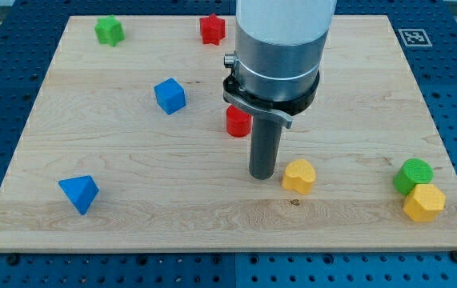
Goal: Place the yellow heart towards the bottom left side of the green circle
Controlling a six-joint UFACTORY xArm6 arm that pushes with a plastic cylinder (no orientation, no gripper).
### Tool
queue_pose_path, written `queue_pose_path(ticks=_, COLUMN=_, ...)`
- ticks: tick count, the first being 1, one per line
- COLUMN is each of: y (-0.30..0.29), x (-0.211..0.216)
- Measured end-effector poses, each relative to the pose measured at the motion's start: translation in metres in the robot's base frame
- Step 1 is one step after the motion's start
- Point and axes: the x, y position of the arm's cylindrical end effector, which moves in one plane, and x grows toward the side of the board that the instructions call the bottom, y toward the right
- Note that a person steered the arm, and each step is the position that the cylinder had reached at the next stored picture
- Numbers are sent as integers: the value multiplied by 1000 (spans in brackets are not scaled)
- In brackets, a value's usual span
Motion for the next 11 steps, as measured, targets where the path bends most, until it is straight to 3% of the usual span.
queue_pose_path(ticks=5, y=32, x=4)
queue_pose_path(ticks=7, y=36, x=25)
queue_pose_path(ticks=11, y=123, x=30)
